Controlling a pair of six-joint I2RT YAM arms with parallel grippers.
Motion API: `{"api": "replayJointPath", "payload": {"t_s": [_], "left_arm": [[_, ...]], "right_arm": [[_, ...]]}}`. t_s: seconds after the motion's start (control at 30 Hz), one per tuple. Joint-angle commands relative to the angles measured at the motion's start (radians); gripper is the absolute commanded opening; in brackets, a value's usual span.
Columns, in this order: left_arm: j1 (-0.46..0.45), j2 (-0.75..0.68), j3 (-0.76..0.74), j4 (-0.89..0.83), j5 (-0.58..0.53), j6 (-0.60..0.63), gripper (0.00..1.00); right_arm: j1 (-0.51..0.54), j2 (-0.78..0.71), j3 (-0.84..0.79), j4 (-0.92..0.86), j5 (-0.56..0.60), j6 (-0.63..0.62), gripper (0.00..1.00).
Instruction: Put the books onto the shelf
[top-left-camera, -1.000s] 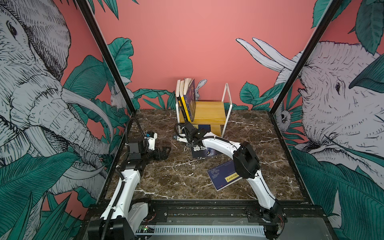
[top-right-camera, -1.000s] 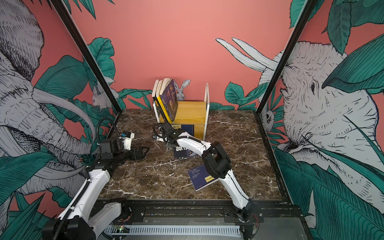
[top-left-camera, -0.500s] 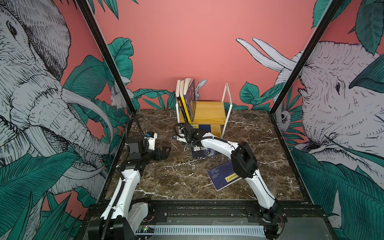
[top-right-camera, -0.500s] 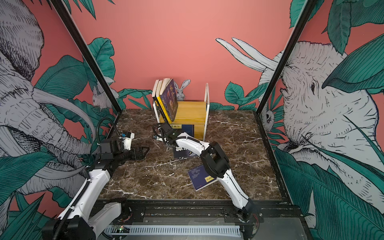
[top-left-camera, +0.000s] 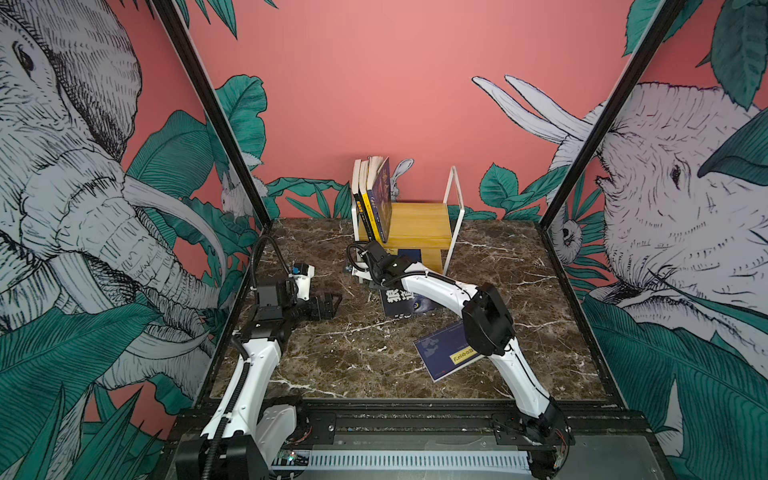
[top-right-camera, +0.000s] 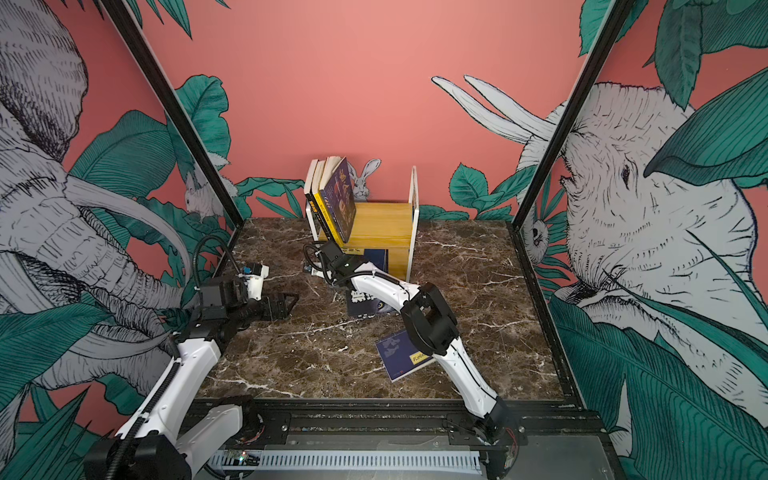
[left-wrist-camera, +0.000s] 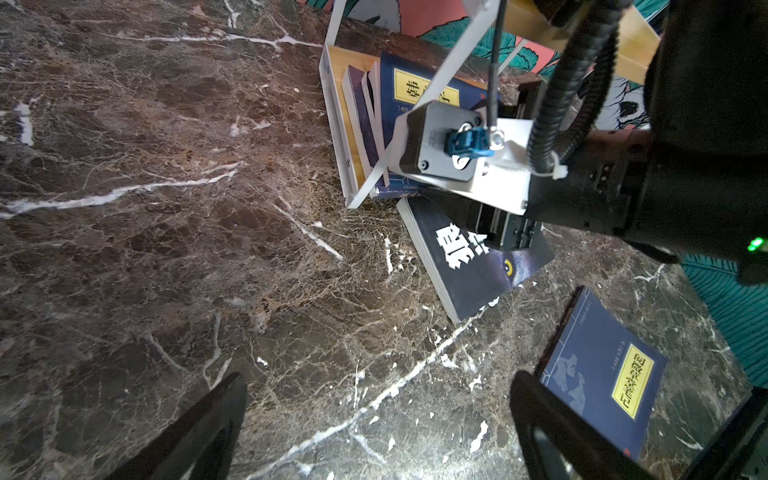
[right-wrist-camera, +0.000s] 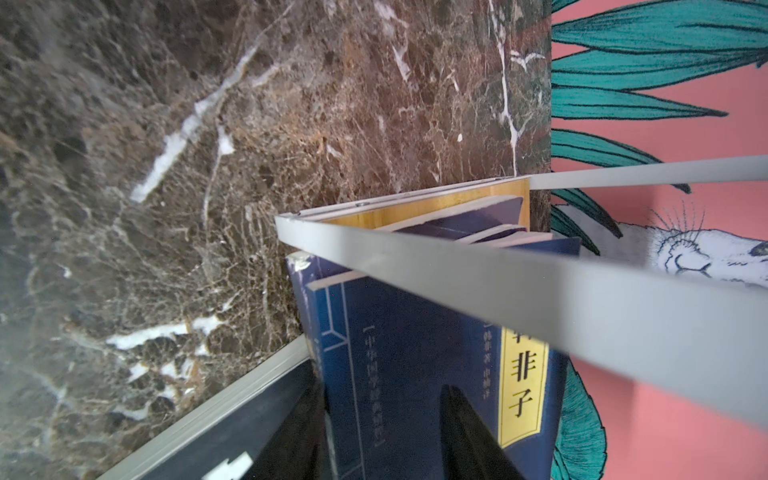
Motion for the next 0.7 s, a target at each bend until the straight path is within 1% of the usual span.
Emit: {"api": "replayJointPath", "payload": {"t_s": [0.0, 0.13, 0.27, 0.47, 0.67], "left_arm": [[0.009, -0.008, -0.011, 0.002, 0.015, 0.004, 0.99], [0.010, -0.007, -0.018, 0.011, 0.012, 0.004, 0.99], [0.012, -0.005, -0.012, 0.004, 0.013, 0.002, 0.99], [0.012, -0.009, -0.015, 0.004, 0.017, 0.002, 0.99], [0.014, -0.010, -0.016, 0.007, 0.018, 0.001, 0.99]], "right_arm": [[-0.010, -0.006, -0.002, -0.025, 0.014, -0.034, 0.52], [-0.014, -0.056, -0.068, -0.021, -0.004, -0.063, 0.58], [-0.026, -0.079, -0.087, -0.046, 0.000, -0.059, 0.58], [-0.042, -0.085, -0.106, -0.051, 0.020, -0.054, 0.50], [-0.051, -0.100, -0.119, -0.050, 0.015, -0.053, 0.44]]}}
